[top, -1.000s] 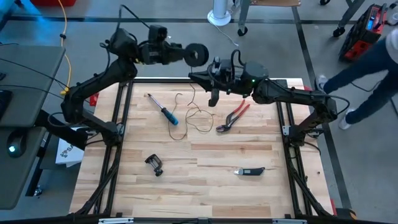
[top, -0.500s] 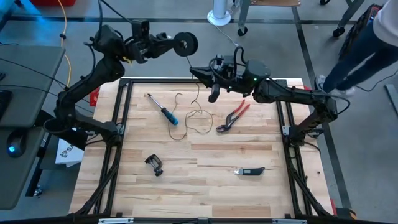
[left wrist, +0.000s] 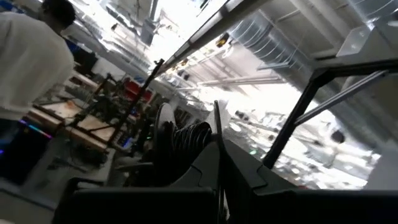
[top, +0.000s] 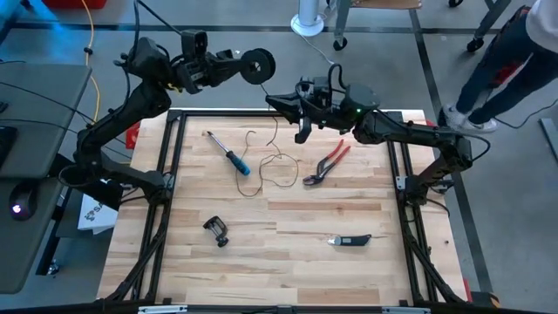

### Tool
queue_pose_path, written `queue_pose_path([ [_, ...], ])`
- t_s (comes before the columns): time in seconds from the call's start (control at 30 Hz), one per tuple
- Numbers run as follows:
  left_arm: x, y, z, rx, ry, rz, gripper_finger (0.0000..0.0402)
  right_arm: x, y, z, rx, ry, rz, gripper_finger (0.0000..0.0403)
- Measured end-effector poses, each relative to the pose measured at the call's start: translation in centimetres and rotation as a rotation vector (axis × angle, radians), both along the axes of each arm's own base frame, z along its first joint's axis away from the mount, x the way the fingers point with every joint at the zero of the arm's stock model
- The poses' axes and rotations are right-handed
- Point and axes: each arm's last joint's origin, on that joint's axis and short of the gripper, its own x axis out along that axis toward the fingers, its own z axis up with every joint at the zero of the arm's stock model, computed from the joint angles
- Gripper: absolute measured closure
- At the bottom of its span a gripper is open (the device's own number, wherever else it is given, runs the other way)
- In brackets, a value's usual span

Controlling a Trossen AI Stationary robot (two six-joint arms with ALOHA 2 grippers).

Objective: Coil cords
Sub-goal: Coil the black wire onto the black spool

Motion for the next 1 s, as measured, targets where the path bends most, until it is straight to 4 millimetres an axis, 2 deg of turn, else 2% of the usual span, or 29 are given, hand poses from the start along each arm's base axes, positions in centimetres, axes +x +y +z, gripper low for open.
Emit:
queue_pose_path([
  [0.2,-1.6,0.3,-0.1,0.046,0.057,0.092,0.0401,0.2,0.1,-0.6,0.046,0.072,0.031,0.0389],
  [0.43,-2.7,-0.4,1.0,0.055,-0.007,0.091,0.0401,0.5,0.1,-2.5,0.040,0.263,0.022,0.0290],
  [0.6,-2.9,-1.4,1.5,0.041,-0.051,0.082,0.0401,0.7,0.6,-3.6,-0.095,0.385,-0.069,0.0236],
  [0.73,-2.7,-2.1,1.6,0.041,-0.063,0.061,0.0401,1.5,1.0,-4.3,-0.185,0.402,-0.104,0.0230],
  [1.0,-2.1,-2.7,1.6,0.050,-0.083,0.090,0.0401,3.7,0.7,-6.3,-0.165,0.405,-0.132,0.0229],
])
